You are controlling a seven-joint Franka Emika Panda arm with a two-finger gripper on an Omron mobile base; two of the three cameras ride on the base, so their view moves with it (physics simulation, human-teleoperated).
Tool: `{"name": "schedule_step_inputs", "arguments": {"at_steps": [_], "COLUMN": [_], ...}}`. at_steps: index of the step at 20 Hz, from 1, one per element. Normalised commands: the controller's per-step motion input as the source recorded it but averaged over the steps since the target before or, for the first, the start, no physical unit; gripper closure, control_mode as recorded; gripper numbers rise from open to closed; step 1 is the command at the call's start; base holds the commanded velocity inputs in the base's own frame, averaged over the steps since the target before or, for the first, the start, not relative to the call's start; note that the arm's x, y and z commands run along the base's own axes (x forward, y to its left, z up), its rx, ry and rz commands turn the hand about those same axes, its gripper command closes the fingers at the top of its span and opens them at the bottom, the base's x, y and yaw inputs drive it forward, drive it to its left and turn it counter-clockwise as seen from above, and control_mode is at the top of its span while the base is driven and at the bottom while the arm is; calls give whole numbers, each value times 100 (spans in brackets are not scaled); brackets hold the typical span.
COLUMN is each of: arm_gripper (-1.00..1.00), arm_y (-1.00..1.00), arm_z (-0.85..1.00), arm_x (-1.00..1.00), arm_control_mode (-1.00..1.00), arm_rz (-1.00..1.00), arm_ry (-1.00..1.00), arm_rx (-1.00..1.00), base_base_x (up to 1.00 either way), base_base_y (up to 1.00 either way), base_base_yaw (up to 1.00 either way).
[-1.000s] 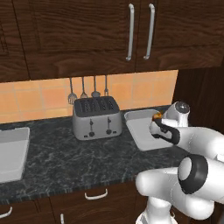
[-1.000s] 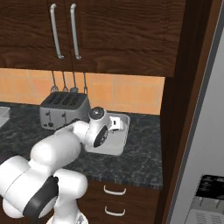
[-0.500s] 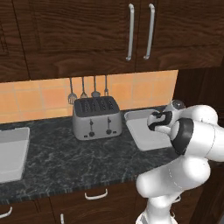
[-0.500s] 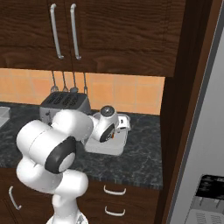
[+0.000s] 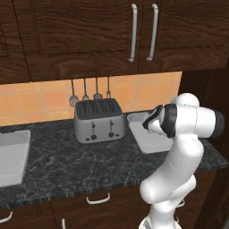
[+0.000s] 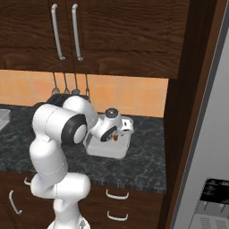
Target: Place one mushroom and one chicken drumstick in each tupperware on the nearby counter, to pack two identical lunches.
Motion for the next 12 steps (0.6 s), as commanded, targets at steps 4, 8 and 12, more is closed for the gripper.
{"name": "schedule_step_inputs", "arguments": {"at_steps": [4,8,12], "arm_gripper": [-100,-100,-100], "arm_y": [5,7,33], "arm_z": [-11,43,100], "arm_x": [26,-36,-77], "arm_control_mode": [-100,-100,-100], "arm_rz": [0,0,0], "arm_ry": [3,-2,-16], "arm_rx": [0,0,-4], "base_base_x": [0,0,0], "base_base_y": [0,0,0], "base_base_yaw": [0,0,0]}}
